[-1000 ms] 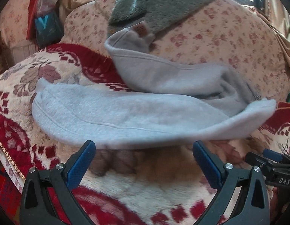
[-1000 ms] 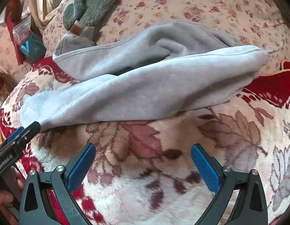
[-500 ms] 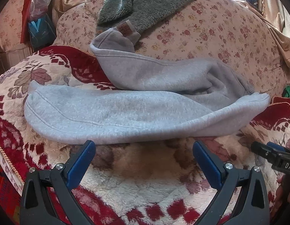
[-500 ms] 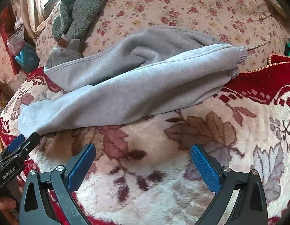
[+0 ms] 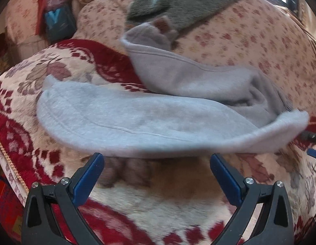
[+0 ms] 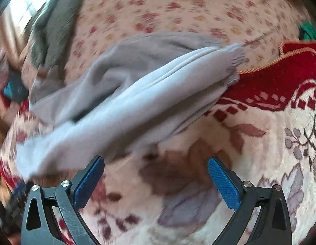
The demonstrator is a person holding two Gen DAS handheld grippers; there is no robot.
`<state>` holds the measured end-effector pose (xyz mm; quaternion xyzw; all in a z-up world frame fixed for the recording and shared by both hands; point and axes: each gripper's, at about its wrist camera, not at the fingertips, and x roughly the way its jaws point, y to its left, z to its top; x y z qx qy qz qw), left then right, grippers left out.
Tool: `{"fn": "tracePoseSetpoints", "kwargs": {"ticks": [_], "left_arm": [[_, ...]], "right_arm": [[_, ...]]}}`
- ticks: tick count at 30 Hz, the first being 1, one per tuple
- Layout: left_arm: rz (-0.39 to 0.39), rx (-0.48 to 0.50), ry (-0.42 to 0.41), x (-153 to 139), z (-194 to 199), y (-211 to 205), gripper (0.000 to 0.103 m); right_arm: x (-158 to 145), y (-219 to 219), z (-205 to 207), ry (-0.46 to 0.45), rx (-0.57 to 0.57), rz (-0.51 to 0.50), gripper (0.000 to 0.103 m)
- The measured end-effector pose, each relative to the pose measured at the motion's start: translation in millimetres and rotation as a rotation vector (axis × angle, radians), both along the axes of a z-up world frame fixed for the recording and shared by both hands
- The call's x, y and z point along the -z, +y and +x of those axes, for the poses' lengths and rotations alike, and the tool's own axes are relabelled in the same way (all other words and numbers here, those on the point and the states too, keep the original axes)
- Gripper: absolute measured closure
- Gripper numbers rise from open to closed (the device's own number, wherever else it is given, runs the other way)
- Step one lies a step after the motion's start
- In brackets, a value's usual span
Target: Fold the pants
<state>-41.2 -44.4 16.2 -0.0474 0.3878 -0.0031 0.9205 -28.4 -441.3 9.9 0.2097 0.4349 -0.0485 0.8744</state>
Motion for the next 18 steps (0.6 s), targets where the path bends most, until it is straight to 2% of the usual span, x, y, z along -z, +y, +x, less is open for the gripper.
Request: {"fn": "tracePoseSetpoints", "kwargs": {"ticks": [4,8,11,16,18], "left_arm": [[-0.032,-0.070,-0.005,0.3,5.0,25.1,0.000],[-0.062,-0.117,0.002,2.6,10.6,44.1,0.000],[-0.090,-0.150,-0.010,2.9,13.0,57.5,0.000],[-0.107,-0.178,0.020,16.3,29.0,69.2,0.000],[-0.127,-0.182,0.035,21.8,34.1,72.0,0.000]], "right_arm": [[-7.0,-36.0,22.9,-0.005,0.052,0.093,0.000],[-8.3,-51.8,42.5,0.008,0.085,0.164,0.000],[-9.7,-56.8,46.2,-0.015,0.099,0.243,0.000],[-4.3,-50.6,61.2,0.008,0.073,0.205,0.000],[-1.7,-49.0,64.3,-0.030,0.038,0.213,0.008]]}}
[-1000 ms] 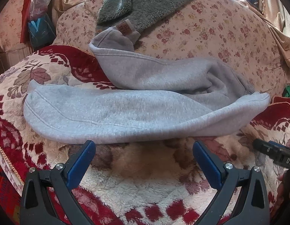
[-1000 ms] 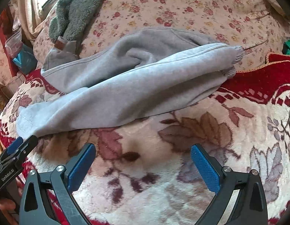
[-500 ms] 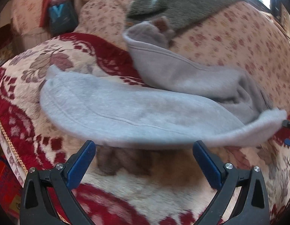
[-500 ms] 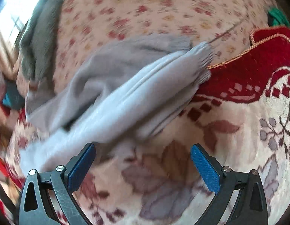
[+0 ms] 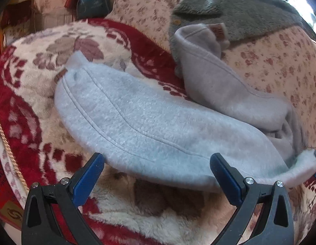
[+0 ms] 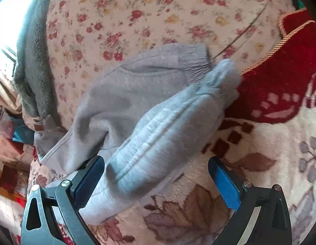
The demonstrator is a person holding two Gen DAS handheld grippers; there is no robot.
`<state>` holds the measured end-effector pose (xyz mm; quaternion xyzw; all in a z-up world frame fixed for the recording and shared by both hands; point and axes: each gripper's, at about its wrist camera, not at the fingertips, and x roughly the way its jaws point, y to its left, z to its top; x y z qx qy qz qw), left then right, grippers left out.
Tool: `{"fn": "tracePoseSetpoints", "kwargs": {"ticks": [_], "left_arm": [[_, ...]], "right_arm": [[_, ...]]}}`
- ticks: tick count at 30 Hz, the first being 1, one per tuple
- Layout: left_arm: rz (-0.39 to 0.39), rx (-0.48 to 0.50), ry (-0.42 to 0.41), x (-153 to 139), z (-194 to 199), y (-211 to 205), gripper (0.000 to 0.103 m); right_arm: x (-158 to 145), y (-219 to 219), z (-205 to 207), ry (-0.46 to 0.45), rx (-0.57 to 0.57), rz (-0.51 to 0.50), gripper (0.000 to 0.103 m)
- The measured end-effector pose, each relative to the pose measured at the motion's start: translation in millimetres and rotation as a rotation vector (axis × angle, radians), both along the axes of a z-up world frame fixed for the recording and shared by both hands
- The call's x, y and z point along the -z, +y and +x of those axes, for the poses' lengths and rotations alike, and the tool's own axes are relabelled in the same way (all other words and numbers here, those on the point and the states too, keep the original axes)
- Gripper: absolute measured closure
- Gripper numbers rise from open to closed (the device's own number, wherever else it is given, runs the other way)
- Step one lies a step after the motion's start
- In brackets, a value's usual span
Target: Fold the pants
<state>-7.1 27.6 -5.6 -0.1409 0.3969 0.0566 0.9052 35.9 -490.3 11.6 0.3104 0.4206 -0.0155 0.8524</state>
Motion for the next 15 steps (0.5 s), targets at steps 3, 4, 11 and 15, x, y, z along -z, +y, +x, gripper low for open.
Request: {"fn": "tracePoseSetpoints", "kwargs": {"ticks": [3,4,11,15], "left_arm": [[-0.012,-0.006,-0.012,5.5,8.4,1.5,0.000],[-0.023,-0.003,-0.019,7.1,11.2,1.8,0.000],[-0.047,0.003,-0.037,6.9,14.1,11.9,0.074],[-0.100,0.023,-0.038,2.3,4.9,30.2,0.090]], "right_arm": [[0.7,3.8,-1.6,-0.036,-0.043,-0.004,0.061],[0.2,4.4,-4.3,-0.046,-0.052,0.001,0.070],[-25.8,12.9,-57.8,-0.155,-0.092,-0.039,0.088],[-29.7,19.1,-93.9,-0.163,-0.109,-0.033,0.089]]}}
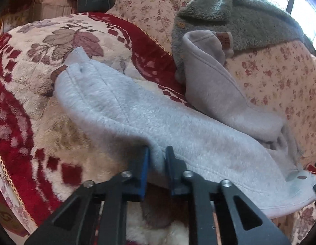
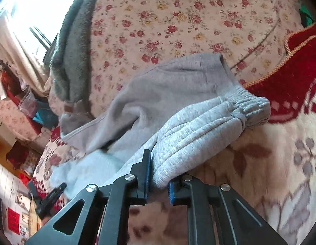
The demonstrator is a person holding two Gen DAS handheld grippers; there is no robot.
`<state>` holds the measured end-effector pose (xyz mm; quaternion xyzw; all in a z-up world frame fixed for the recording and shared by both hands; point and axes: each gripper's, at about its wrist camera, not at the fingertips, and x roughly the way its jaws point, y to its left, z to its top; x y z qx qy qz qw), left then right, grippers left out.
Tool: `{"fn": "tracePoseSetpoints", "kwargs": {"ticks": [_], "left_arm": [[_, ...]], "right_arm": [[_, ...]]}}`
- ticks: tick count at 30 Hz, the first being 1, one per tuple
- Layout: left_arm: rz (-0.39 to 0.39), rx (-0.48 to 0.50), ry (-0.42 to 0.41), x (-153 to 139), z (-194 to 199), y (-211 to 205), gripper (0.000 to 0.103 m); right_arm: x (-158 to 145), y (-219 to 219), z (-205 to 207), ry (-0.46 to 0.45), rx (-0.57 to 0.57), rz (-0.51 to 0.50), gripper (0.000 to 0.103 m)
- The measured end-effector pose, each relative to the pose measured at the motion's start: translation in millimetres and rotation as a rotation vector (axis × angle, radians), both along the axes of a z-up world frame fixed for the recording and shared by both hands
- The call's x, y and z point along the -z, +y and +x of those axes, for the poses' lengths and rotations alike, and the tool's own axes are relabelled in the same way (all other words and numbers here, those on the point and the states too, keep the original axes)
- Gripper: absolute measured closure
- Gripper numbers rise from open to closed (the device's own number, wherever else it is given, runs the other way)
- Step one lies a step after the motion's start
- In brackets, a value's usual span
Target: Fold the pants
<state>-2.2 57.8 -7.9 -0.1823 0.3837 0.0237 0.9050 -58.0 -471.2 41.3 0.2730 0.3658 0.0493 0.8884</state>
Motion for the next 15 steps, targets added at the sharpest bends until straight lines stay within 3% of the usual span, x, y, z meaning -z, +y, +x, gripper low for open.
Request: {"fn": "tracePoseSetpoints", "kwargs": {"ticks": [9,10,15], "left_arm": [[0.025,0.070,-0.043,-20.3,-45.1,13.0,0.093],[0.027,0.075,-0.049,-22.4,-50.4,14.6,0.102],[0.074,0.107,-0.055,-23.1,-69.5,14.7,0.103]], "right_arm": [[-6.9,21.0,-90.8,0.004,-0.056,-0.010,0.090],[-7.2,21.4,-100.9,0.005,-0.056,-0.003,0.090],[-5.3,20.0,-138.0,0.019,-0.063,-0.044,0.093]]}}
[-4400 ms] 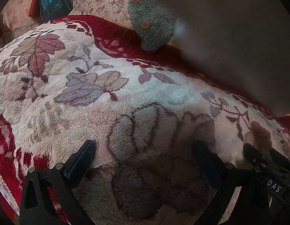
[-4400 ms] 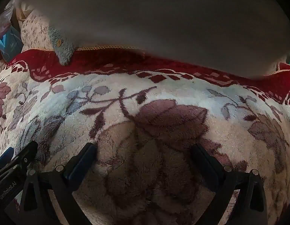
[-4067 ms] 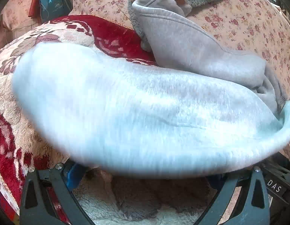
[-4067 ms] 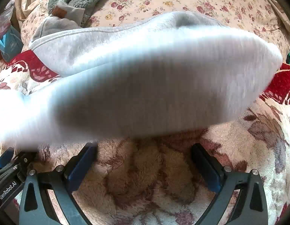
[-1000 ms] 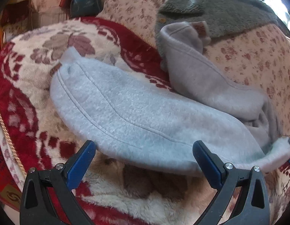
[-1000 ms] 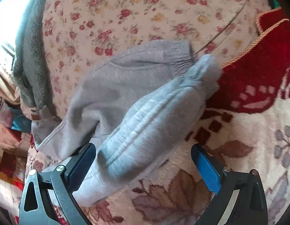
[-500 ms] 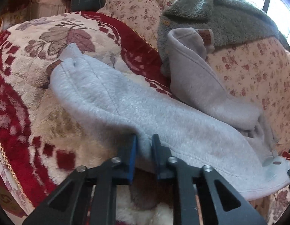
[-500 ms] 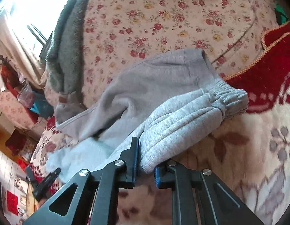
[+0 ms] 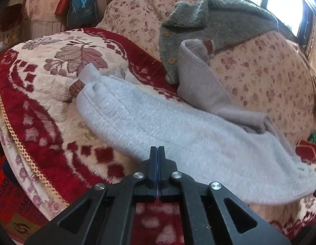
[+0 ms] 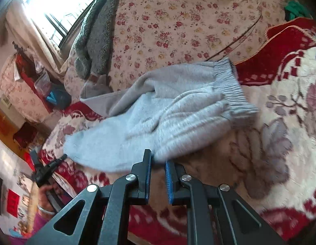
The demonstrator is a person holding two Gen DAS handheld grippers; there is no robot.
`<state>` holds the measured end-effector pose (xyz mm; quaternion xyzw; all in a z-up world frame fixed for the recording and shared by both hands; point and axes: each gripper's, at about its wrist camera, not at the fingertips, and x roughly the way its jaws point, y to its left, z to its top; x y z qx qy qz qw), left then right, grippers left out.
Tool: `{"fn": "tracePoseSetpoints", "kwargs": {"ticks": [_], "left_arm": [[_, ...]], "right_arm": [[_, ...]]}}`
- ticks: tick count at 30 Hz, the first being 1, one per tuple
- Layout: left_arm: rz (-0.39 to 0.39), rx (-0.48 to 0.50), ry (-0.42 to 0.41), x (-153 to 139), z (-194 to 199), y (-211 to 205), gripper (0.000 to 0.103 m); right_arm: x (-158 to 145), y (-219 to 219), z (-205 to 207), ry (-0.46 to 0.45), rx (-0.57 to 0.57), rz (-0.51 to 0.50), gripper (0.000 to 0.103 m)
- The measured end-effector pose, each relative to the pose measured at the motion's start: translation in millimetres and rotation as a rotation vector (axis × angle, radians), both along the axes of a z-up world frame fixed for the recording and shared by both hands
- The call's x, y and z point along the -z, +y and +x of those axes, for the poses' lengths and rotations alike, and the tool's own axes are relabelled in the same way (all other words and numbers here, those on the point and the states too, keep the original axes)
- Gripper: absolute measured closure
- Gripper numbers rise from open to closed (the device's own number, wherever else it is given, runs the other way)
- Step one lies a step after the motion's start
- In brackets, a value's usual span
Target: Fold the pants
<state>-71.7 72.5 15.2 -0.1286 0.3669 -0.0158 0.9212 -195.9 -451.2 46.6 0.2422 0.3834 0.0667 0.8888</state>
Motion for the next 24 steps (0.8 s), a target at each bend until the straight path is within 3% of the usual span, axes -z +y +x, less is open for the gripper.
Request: {"fn": "tracePoseSetpoints", "kwargs": {"ticks": [3,4,5,7,8,9,13,16,22,23,24], "left_arm": [[-0.019,-0.030,0.023,7.2,-0.5,4.7,0.097],[-0.028,-0.047,0.031,9.3,-0.5,6.2,0.082],[-0.040,-0.063,0.035,11.6,-1.6,8.2,0.058],[-0.075,-0.087,0.026,14.6,-3.9,11.8,0.037],[-0.085,-0.096,0.025,15.9,-4.3,13.0,0.036],[-0.082,-0.098,0.030,16.8,-4.4,13.1,0.036],[-0.061,-0.114,0.068,22.6,2.6,13.2,0.029],[-0.086,-0.133,0.093,29.3,9.2,17.1,0.026],[-0.120,-0.172,0.114,39.7,30.2,17.2,0.024],[-0.125,-0.177,0.116,41.7,35.1,16.6,0.023],[-0.132,-0.181,0.121,43.8,40.5,15.7,0.023]], "right_arm": [[11.1,-17.5,-4.0,0.039,0.062,0.014,0.091],[15.2,-28.2,-5.3,0.038,0.106,0.072,0.089],[20.2,-37.2,-5.6,0.043,0.132,0.134,0.085],[30.5,-47.4,-4.3,0.074,0.155,0.215,0.048],[33.4,-49.0,-5.2,0.080,0.164,0.231,0.013],[36.6,-50.2,-6.2,0.074,0.180,0.249,0.006],[52.8,-48.8,3.4,0.113,0.174,0.248,0.006],[78.6,-52.2,17.9,0.154,0.201,0.327,0.006],[93.5,-54.2,41.1,0.072,0.222,0.362,0.009],[95.1,-54.9,45.2,0.074,0.228,0.366,0.024],[97.7,-56.9,49.3,0.079,0.238,0.382,0.050]]}}
